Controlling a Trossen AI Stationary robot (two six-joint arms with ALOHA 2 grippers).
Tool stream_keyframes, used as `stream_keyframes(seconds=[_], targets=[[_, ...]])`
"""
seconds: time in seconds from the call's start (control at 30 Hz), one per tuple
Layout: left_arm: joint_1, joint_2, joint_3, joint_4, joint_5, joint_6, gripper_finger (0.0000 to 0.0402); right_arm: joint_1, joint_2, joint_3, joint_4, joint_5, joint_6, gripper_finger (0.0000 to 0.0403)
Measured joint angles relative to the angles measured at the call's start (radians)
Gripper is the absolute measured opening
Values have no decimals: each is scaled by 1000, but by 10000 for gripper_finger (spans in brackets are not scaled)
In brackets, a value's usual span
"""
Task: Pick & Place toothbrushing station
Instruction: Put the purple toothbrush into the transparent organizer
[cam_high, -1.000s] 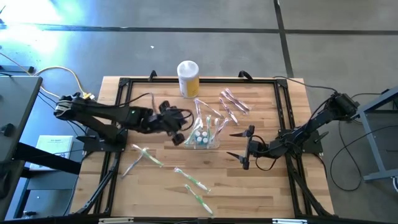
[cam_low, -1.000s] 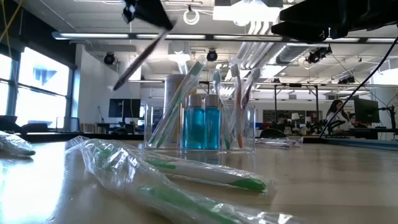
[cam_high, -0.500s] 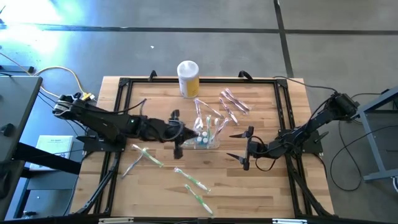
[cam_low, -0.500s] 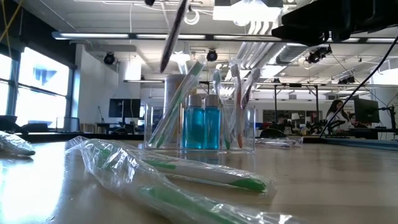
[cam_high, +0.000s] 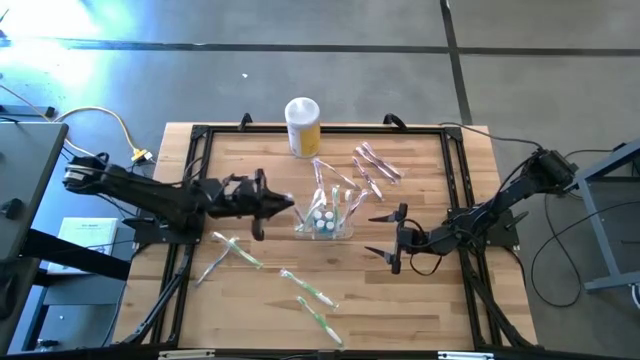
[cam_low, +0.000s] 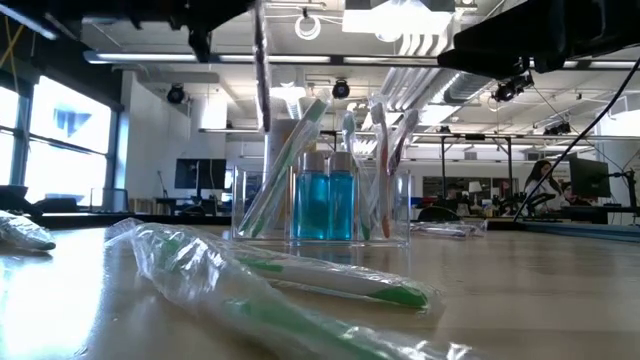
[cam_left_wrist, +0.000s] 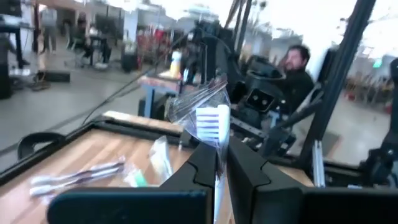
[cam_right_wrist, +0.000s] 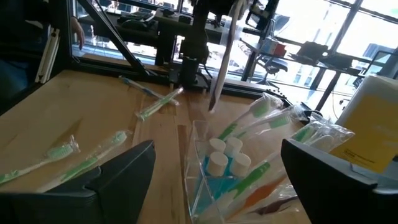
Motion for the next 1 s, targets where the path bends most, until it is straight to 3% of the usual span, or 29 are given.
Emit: stream_keyframes(seconds=[0.1, 0.23, 0.7, 1.0], targets=[[0, 9, -82, 134, -15, 19, 8, 0, 0, 0, 19, 2, 0, 341], [0, 21, -136, 177, -64, 19, 8, 0, 0, 0, 28, 2, 0, 341], [0, 282, -135, 387, -129, -8, 8, -12, 0, 0, 35, 1, 3, 341], [0, 305, -134, 283, -245, -72, 8, -11, 0, 0, 30, -2, 1, 341]])
